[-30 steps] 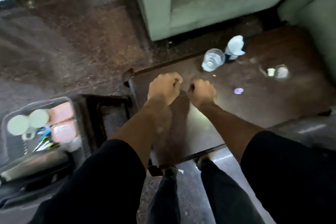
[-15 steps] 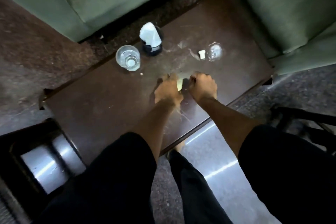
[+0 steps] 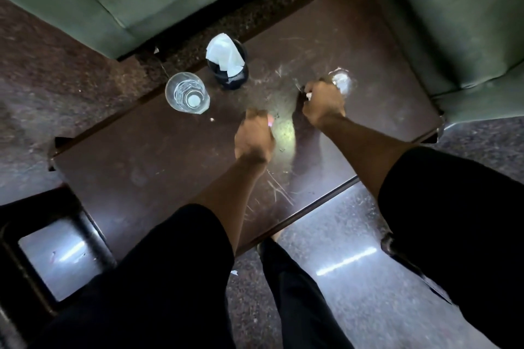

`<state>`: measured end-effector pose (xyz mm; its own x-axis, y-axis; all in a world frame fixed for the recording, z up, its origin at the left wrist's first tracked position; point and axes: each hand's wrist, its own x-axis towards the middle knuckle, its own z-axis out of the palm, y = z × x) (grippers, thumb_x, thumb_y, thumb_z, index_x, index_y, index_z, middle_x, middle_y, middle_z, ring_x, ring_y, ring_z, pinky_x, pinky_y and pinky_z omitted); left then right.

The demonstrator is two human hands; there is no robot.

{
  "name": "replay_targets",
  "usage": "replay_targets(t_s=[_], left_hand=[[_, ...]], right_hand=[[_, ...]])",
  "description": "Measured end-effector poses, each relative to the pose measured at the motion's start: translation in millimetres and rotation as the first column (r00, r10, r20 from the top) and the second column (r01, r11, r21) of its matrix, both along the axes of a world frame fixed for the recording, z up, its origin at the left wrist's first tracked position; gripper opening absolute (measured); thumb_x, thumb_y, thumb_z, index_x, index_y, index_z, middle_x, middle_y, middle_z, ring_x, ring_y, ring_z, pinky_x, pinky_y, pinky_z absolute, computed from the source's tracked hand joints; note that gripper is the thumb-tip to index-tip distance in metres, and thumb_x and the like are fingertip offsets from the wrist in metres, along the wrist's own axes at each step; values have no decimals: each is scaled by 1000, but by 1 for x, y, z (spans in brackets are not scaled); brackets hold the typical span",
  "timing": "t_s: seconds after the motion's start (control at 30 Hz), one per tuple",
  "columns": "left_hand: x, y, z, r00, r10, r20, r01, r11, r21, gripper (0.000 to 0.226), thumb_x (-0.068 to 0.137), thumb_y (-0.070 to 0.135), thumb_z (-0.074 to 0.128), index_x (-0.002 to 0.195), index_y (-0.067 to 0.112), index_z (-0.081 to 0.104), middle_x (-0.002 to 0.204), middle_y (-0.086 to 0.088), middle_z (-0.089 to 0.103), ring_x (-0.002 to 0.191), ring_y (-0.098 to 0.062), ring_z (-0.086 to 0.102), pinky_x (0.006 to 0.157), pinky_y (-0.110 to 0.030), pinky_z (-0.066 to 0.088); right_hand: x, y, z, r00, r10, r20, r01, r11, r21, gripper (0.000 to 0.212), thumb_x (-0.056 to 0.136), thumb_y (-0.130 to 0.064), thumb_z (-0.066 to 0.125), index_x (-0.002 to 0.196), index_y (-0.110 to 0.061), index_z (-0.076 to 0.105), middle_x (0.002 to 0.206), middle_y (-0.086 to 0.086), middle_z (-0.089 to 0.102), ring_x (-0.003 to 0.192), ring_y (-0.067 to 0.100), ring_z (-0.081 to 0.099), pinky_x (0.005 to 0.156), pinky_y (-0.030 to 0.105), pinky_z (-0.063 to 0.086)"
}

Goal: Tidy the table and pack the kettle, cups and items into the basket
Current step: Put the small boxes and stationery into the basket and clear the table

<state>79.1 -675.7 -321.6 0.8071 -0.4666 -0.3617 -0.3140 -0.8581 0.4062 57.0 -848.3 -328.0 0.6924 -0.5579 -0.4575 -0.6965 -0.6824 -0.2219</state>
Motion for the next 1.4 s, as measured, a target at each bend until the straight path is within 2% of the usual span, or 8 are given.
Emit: replay_targets(t_s=[0.13, 0.3, 0.43, 0.67, 0.9, 1.03, 1.3, 1.4], left_hand=[[10, -5, 11, 995, 92, -50, -98, 984, -146, 25, 98, 16, 59, 120, 19, 70, 125, -10, 59, 107, -30, 65, 93, -39, 53], [6, 29, 18, 994, 111, 23, -104, 973, -207, 17, 99, 34, 60, 112, 29, 70, 117, -3, 60, 100, -28, 66, 79, -41, 56], [-1, 77, 24, 983, 184, 13, -176, 957, -231, 19, 101, 37, 57, 112, 26, 68, 119, -1, 58, 103, -28, 64, 75, -43, 56], [-23, 216, 47, 932, 361, 30, -347, 913, -212, 18, 99, 22, 57, 114, 20, 68, 123, -3, 55, 101, -30, 64, 77, -47, 56], [-23, 365, 81, 829, 541, 141, -511, 836, -202, 19, 97, 26, 60, 115, 33, 60, 122, 10, 51, 95, -19, 65, 64, -36, 54], [-28, 449, 98, 730, 652, 207, -598, 755, -267, 21, 96, 28, 60, 116, 35, 58, 121, 12, 51, 98, -17, 63, 62, -32, 49], [-85, 577, 107, 493, 848, 194, -777, 530, -339, 15, 102, 36, 57, 117, 35, 58, 120, 13, 53, 97, -18, 67, 69, -42, 57], [-102, 606, 105, 460, 865, 203, -806, 502, -312, 18, 103, 36, 56, 120, 32, 59, 122, 11, 54, 98, -21, 65, 67, -44, 57]], right_hand=[[-10, 17, -1, 999, -46, -16, 47, 995, 90, 23, 80, -10, 70, 102, -16, 73, 117, 18, 66, 105, 40, 67, 90, 38, 57], [-30, 65, 6, 995, -90, 49, 83, 986, 145, 20, 75, -15, 72, 94, -19, 73, 103, 10, 74, 96, 34, 69, 81, 30, 52], [-29, 117, 17, 1000, 19, 22, -23, 979, 203, 17, 72, -17, 71, 87, -14, 75, 91, 14, 74, 91, 37, 68, 75, 29, 49], [-16, 254, 46, 973, 202, 114, -223, 950, 218, 24, 84, -28, 62, 97, -14, 75, 101, 13, 75, 100, 39, 68, 81, 35, 55], [12, 421, 79, 906, 383, 180, -419, 869, 263, 20, 90, -27, 63, 107, -17, 61, 108, 14, 71, 103, 40, 65, 78, 40, 54], [21, 508, 97, 868, 427, 254, -488, 828, 277, 16, 90, -30, 62, 101, -18, 60, 101, 11, 71, 99, 38, 65, 77, 42, 55], [7, 641, 108, 762, 424, 489, -604, 737, 303, 18, 81, -11, 69, 95, -17, 77, 94, -1, 75, 87, 21, 70, 77, 36, 56], [-2, 678, 108, 699, 440, 563, -676, 663, 322, 19, 78, -8, 71, 95, -14, 78, 93, -1, 74, 84, 18, 71, 75, 36, 57]])
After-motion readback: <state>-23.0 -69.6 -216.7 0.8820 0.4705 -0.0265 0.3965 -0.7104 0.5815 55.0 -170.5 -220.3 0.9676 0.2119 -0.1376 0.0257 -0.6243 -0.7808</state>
